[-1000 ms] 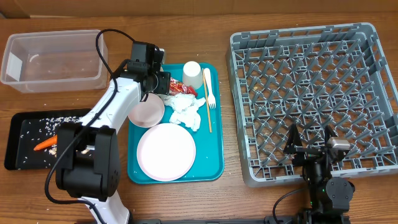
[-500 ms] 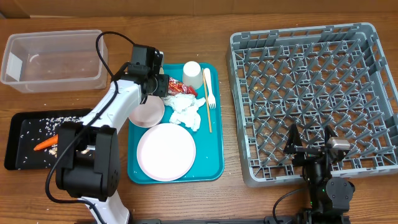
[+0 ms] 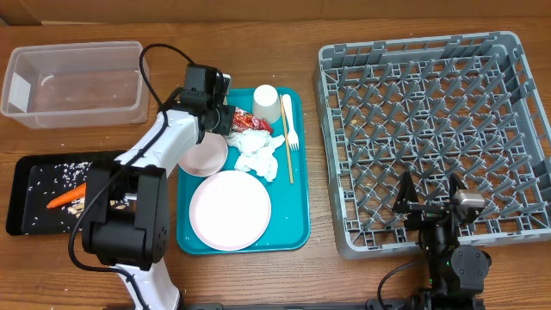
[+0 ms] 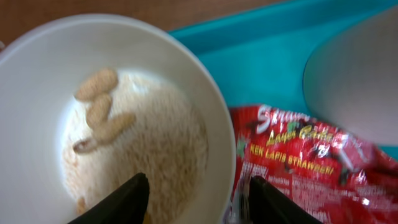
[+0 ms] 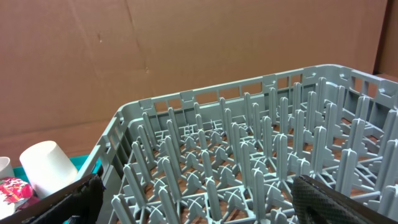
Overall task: Sort waste into correct bins and load items into the dishwasher rack
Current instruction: 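Move the left gripper to the peanut bowl and grasp its rim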
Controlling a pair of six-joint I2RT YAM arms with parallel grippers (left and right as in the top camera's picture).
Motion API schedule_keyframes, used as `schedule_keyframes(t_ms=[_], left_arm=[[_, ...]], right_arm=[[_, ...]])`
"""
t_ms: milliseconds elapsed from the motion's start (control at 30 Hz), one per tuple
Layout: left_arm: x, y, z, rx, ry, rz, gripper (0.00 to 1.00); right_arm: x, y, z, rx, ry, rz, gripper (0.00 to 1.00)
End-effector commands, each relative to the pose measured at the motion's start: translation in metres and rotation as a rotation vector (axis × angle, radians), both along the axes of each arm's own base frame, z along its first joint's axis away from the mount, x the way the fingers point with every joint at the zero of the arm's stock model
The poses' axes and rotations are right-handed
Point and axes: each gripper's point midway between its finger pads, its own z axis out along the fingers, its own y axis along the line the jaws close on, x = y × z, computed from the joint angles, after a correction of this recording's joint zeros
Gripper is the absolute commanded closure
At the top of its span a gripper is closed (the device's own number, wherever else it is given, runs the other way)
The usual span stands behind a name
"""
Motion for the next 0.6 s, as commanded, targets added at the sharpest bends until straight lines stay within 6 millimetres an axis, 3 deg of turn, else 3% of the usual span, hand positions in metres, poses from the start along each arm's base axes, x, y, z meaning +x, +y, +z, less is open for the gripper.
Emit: schedule_keyframes(t_ms=[0,567], left_arm=[[0.004,-0.003,0.0,0.015,-0.022,-0.021,0.46],[0.018,-0.005,0.011,-0.014,-0.084,0.009,0.53]], right_arm=[[0.0,0.001,-0.001,-0.007,-0.005,0.002,0.0],[0.0,0.001,-0.001,-0.006,-0.005,0.002,0.0]])
